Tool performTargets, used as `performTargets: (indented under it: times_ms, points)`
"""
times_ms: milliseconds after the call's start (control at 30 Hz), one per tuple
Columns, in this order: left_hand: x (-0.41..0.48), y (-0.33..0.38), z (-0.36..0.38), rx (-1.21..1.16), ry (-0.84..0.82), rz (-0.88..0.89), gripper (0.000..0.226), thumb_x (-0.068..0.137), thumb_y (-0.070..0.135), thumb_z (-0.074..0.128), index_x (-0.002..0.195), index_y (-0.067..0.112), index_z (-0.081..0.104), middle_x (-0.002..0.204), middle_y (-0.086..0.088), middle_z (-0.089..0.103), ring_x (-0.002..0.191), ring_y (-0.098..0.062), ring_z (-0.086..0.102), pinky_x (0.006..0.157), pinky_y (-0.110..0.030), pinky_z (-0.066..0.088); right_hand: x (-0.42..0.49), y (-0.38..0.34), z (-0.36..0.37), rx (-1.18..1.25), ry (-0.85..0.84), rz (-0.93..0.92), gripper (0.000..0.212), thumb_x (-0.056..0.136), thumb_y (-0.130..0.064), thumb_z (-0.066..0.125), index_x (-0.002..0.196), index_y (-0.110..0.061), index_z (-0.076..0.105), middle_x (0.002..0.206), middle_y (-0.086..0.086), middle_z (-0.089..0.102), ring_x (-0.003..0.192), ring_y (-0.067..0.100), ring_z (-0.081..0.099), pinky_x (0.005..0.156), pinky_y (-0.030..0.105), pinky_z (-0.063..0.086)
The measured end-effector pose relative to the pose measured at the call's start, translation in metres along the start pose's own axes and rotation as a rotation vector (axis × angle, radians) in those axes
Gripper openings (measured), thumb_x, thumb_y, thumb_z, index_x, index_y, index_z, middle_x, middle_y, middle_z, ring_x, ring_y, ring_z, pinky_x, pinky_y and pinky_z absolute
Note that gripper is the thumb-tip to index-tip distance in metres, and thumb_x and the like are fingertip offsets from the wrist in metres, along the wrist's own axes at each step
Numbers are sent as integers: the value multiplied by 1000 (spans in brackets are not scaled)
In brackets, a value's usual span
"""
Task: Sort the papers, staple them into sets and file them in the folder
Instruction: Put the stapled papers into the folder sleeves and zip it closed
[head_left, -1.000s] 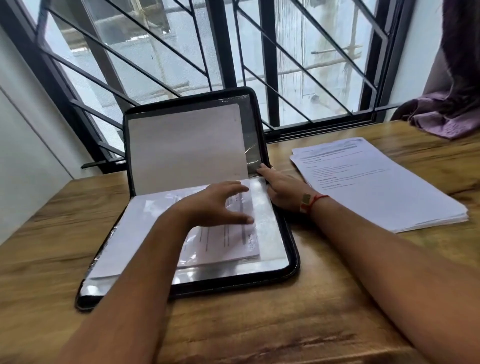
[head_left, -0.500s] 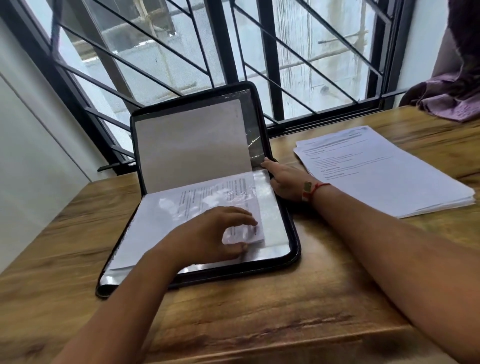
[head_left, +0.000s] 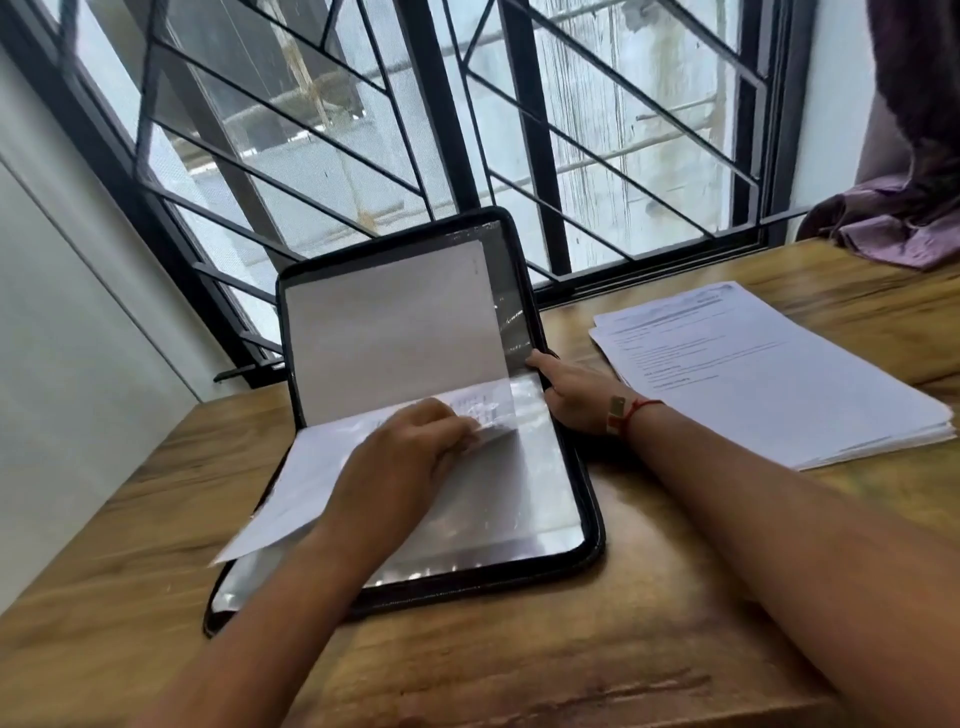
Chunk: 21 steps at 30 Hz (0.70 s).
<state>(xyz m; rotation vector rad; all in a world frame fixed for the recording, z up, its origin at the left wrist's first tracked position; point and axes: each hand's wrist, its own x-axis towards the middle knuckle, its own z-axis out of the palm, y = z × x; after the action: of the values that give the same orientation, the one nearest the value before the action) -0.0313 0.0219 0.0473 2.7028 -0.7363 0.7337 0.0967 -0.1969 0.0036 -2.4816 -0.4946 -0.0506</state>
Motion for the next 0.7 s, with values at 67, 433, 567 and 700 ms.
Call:
performTargets:
  times_ms: [67, 433, 567, 700]
  points:
    - [15, -4, -10, 7, 29, -11, 24, 93, 15, 69, 116, 20, 74, 98, 6, 69, 85, -17, 68, 74, -36, 56, 0, 1, -1, 24, 6, 6, 52, 89, -3, 39, 139, -17, 41, 123, 22, 61, 111, 40, 58, 95, 45, 46]
    - [141, -36, -40, 363, 275, -33, 8, 86, 19, 72, 89, 26, 71, 89, 4, 72, 86, -27, 67, 80, -43, 51, 4, 5, 2, 100, -7, 83, 69, 88, -16, 37, 153, -21, 14, 144, 14, 52, 126, 34, 53, 106, 47, 41]
    - [193, -48, -24, 478, 324, -74, 7, 85, 18, 72, 86, 25, 73, 100, 1, 64, 98, -29, 58, 81, -40, 40, 6, 7, 4, 100, 16, 90, 73, 85, -21, 37, 153, -26, 13, 147, 9, 49, 127, 31, 52, 105, 45, 42]
    - [219, -55, 0, 341, 267, -178, 10, 93, 15, 63, 95, 10, 71, 103, -9, 51, 91, -34, 58, 75, -41, 44, 8, 7, 9, 82, 41, 87, 71, 88, -17, 42, 154, -26, 17, 139, 11, 54, 118, 31, 56, 98, 42, 46]
